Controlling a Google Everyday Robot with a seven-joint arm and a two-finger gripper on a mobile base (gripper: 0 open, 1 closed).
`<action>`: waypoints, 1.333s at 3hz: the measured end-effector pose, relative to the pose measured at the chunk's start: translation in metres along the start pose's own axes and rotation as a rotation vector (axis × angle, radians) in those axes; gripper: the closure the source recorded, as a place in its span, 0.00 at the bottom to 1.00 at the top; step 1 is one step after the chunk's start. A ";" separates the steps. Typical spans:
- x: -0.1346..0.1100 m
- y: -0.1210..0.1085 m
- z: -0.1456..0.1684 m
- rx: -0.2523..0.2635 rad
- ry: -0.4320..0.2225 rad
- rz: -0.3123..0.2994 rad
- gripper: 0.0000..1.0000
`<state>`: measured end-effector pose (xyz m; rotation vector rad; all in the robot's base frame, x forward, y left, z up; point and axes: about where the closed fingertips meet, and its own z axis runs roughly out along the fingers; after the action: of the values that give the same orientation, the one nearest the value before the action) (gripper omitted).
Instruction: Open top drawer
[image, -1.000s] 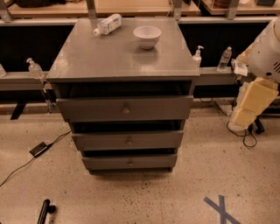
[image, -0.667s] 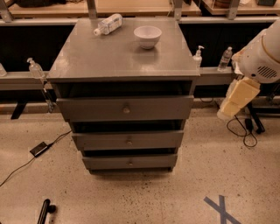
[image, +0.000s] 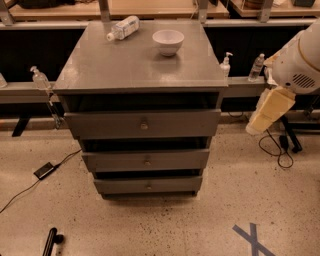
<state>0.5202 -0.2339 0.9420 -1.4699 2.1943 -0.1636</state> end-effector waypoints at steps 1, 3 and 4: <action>-0.008 -0.004 0.028 0.024 -0.090 0.050 0.00; -0.048 -0.021 0.073 0.145 -0.179 0.015 0.00; -0.049 -0.020 0.073 0.145 -0.179 0.013 0.00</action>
Offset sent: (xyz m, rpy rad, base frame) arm 0.1012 0.0695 -0.0695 0.0562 -0.2869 0.0310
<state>0.5849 -0.1858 0.9018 -1.3371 2.0045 -0.1759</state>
